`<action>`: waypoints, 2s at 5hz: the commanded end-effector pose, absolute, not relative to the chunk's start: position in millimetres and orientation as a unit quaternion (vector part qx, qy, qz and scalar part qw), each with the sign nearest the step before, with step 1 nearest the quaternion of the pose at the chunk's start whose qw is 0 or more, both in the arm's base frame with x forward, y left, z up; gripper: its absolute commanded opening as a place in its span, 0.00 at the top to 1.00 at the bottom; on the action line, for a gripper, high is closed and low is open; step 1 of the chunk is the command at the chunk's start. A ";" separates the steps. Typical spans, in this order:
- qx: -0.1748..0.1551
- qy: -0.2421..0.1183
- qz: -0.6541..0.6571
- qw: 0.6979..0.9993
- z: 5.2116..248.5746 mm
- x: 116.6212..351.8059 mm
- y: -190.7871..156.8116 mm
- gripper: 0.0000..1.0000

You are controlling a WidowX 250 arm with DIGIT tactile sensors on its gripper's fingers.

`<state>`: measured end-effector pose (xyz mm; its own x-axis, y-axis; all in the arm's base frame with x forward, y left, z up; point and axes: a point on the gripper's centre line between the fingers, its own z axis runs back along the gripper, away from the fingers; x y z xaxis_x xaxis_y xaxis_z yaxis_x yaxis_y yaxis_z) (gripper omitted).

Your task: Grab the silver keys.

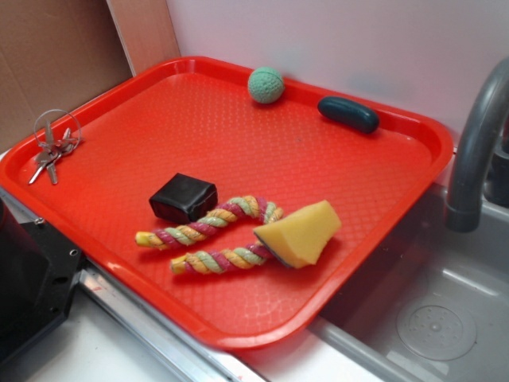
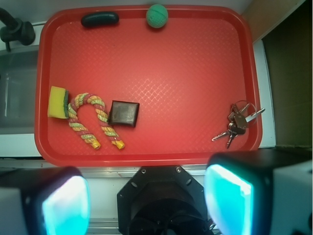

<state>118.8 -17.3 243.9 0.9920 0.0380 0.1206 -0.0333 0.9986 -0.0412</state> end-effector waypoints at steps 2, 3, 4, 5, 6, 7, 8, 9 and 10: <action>-0.048 -0.087 0.090 0.991 213.9 134.3 32.0 0.00; -0.074 -0.079 0.078 0.991 162.3 149.0 67.0 0.00; -0.051 -0.077 0.020 0.996 125.4 168.5 85.6 0.00; -0.018 -0.050 -0.037 0.998 94.8 174.4 96.0 0.00; 0.006 -0.026 -0.048 0.998 99.4 155.5 106.5 0.00; 0.043 -0.018 -0.047 0.998 106.6 139.3 119.5 0.00; 0.038 -0.004 -0.049 0.998 96.0 142.4 129.6 0.00; 0.038 0.007 -0.049 0.998 89.5 152.1 135.0 0.00; 0.041 0.005 -0.013 0.999 88.4 146.1 145.0 0.00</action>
<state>140.8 135.7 79.5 0.9981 -0.0513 -0.0349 0.0532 0.9970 0.0556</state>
